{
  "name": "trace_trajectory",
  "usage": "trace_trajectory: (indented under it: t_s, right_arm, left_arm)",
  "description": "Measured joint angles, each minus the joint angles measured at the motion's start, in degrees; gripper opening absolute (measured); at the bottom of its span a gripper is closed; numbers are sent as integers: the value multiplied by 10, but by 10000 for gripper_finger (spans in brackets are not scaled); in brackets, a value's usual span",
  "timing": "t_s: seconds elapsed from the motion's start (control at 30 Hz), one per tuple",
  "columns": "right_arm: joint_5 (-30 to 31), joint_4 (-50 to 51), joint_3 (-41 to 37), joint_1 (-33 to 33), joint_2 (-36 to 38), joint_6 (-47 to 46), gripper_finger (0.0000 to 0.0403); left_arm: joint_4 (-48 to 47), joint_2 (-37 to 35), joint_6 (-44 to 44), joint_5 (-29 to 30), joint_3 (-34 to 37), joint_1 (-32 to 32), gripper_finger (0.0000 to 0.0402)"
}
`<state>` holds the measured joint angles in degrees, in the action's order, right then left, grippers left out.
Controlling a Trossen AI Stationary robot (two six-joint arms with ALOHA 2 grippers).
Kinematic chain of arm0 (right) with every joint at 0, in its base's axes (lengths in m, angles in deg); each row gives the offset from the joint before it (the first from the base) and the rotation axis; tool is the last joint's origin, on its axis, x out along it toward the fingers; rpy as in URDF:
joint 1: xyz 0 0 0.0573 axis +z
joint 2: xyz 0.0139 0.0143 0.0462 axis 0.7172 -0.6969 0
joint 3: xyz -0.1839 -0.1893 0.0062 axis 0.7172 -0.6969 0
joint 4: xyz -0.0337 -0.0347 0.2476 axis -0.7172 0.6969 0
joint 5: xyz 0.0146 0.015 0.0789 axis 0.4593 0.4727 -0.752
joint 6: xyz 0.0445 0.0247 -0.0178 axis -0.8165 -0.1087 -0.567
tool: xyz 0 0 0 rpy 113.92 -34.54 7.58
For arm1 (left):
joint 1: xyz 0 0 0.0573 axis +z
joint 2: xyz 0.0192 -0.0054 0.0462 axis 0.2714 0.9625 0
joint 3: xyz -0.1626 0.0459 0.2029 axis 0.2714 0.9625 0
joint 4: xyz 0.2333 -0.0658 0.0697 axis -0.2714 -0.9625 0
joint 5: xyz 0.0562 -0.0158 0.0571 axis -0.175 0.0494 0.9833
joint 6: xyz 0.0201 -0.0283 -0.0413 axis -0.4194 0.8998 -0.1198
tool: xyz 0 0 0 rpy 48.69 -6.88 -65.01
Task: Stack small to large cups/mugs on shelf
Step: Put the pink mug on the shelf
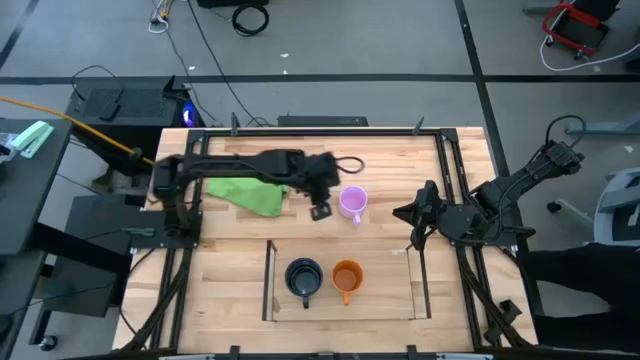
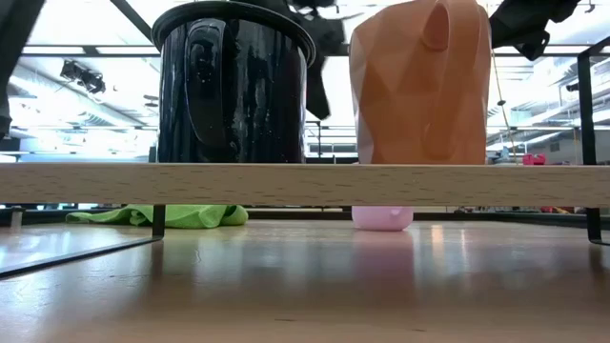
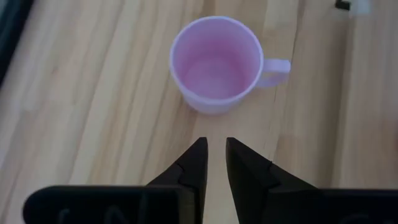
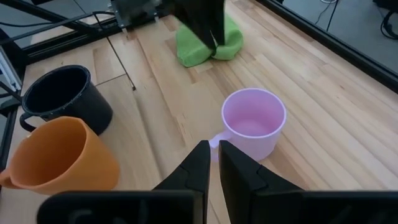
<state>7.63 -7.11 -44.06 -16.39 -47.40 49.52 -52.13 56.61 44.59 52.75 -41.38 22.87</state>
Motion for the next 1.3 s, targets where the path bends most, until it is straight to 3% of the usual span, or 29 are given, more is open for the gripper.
trace_trajectory:
  t_s: [0.5, 0.73, 1.0, 1.3]
  right_arm:
    - [23, -5, 0, -5, 0, 15, 40]
    - [16, -15, 0, -71, 0, 23, 40]
    - [-126, -14, 31, -241, -5, 72, 40]
    - [-323, 28, 99, -414, -70, 149, 45]
  left_arm:
    - [202, -326, 32, 4, 305, 8, 58]
    - [282, -435, 46, 5, 427, 20, 61]
    - [296, -505, 69, 8, 512, 46, 51]
    - [299, -511, 75, 7, 523, 47, 56]
